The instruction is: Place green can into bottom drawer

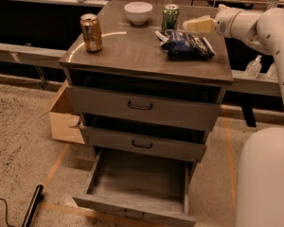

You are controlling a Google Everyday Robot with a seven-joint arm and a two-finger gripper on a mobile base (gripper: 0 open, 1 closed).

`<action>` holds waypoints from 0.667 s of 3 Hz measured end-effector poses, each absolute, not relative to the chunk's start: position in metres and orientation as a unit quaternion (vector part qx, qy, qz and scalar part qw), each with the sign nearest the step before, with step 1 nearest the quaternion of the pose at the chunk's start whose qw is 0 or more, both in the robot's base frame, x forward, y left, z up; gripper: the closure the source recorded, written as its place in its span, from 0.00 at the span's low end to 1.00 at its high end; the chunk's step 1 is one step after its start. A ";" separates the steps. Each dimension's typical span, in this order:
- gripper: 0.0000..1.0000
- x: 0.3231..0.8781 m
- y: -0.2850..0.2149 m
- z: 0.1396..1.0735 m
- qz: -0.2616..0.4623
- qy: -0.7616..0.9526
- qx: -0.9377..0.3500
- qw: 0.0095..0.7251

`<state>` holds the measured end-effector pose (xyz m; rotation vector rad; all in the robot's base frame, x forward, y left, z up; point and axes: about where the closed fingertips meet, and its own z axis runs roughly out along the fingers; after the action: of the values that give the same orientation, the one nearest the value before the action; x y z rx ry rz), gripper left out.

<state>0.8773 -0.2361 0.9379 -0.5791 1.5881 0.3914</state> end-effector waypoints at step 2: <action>0.00 0.902 -0.216 0.921 0.166 0.708 -0.270 0.631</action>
Offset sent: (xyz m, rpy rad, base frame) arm 0.0601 0.0163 -0.0134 -0.0837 0.0573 -0.0382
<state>0.9017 -0.2160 0.9213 -0.6172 1.6205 0.3801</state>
